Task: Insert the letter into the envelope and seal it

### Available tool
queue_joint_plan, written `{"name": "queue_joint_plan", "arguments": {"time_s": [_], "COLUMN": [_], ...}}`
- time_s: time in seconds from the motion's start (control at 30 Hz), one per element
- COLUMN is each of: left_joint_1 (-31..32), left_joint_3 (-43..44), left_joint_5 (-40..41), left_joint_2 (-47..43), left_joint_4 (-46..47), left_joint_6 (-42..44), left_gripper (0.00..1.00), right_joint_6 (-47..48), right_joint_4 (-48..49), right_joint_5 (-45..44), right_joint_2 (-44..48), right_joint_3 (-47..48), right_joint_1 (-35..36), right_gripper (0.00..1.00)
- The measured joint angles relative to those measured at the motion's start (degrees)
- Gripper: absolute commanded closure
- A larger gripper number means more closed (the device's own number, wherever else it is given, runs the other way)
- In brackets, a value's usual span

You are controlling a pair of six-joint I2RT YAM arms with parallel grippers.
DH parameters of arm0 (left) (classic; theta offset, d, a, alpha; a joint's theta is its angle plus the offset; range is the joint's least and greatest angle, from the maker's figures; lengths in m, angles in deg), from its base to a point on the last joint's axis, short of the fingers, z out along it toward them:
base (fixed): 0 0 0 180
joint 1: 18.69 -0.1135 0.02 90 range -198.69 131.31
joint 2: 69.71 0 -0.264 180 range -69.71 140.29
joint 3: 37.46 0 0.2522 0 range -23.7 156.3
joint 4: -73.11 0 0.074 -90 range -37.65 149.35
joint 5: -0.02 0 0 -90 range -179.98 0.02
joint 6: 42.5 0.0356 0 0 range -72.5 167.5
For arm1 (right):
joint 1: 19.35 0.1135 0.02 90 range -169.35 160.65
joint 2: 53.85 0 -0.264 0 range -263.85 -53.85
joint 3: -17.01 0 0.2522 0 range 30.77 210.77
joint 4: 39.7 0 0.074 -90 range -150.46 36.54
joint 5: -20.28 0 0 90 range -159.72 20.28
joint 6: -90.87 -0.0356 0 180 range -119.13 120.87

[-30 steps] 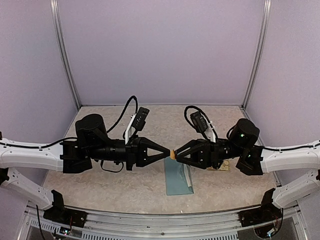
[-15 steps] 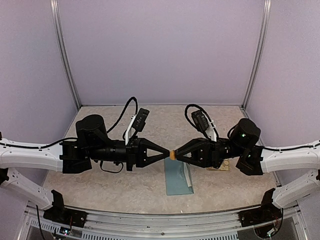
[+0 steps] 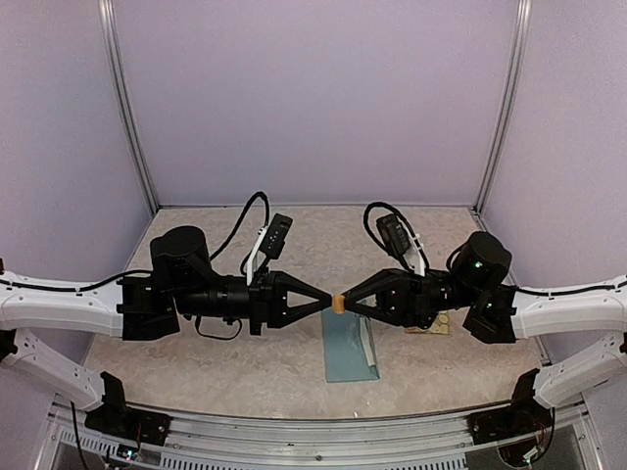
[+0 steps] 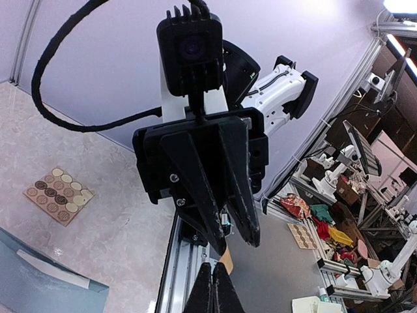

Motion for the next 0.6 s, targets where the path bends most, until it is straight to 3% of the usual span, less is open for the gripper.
{"name": "queue_joint_plan", "arguments": {"time_s": [0.3, 0.5, 0.6], "left_joint_1": [0.0, 0.0, 0.0], "left_joint_3": [-0.1, -0.1, -0.1], "left_joint_5": [0.0, 0.1, 0.4], "left_joint_2": [-0.2, -0.3, -0.3], "left_joint_4": [-0.2, -0.3, -0.6], "left_joint_6": [0.0, 0.0, 0.2], "left_gripper": [1.0, 1.0, 0.8], "right_joint_6": [0.5, 0.8, 1.3], "right_joint_4": [-2.3, -2.9, -3.2], "right_joint_5": [-1.3, -1.6, -2.0], "right_joint_2": [0.0, 0.0, 0.0], "right_joint_3": [0.0, 0.0, 0.1], "right_joint_1": [0.0, 0.0, 0.0], "right_gripper": [1.0, 1.0, 1.0]}}
